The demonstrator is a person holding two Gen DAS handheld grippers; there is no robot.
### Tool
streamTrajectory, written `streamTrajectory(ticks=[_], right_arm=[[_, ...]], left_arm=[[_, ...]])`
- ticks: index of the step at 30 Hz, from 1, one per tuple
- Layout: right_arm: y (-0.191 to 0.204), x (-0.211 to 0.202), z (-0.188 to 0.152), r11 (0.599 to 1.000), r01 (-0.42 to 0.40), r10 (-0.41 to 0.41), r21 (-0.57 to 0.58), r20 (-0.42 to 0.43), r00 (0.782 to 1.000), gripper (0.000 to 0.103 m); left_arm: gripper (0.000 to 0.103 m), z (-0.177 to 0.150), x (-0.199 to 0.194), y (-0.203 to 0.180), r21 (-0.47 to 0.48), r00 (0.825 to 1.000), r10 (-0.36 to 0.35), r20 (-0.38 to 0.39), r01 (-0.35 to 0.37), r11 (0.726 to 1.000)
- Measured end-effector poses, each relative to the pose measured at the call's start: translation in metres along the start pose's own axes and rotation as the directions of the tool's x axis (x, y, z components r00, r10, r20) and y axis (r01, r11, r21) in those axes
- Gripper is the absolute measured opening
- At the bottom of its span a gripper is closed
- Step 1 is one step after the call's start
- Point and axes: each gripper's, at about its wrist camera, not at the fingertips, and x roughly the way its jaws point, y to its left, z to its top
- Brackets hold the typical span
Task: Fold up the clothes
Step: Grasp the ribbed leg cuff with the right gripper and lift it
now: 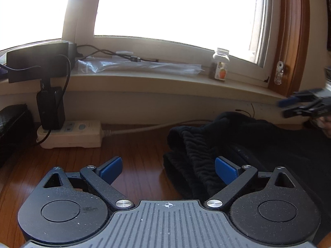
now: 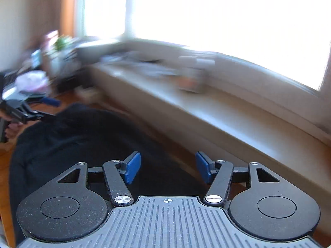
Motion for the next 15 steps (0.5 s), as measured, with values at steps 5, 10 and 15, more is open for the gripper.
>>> streamTrajectory(ticks=[5, 10, 15], right_arm=[[0.063, 0.059, 0.044, 0.985, -0.144, 0.139, -0.100, -0.057, 0.989, 0.058], [0.113, 0.110, 0.080, 0.945, -0.280, 0.260, -0.169, -0.129, 0.957, 0.060], [0.129, 0.138, 0.084, 0.923, -0.334, 0.292, -0.192, -0.217, 0.931, 0.073]], left_arm=[[0.097, -0.009, -0.013, 0.003, -0.017, 0.999, -0.040, 0.000, 0.040, 0.999], [0.097, -0.018, -0.017, 0.010, -0.038, 0.998, -0.067, -0.003, 0.066, 0.997], [0.097, -0.024, -0.019, 0.017, -0.066, 0.996, -0.094, 0.008, 0.094, 0.993]])
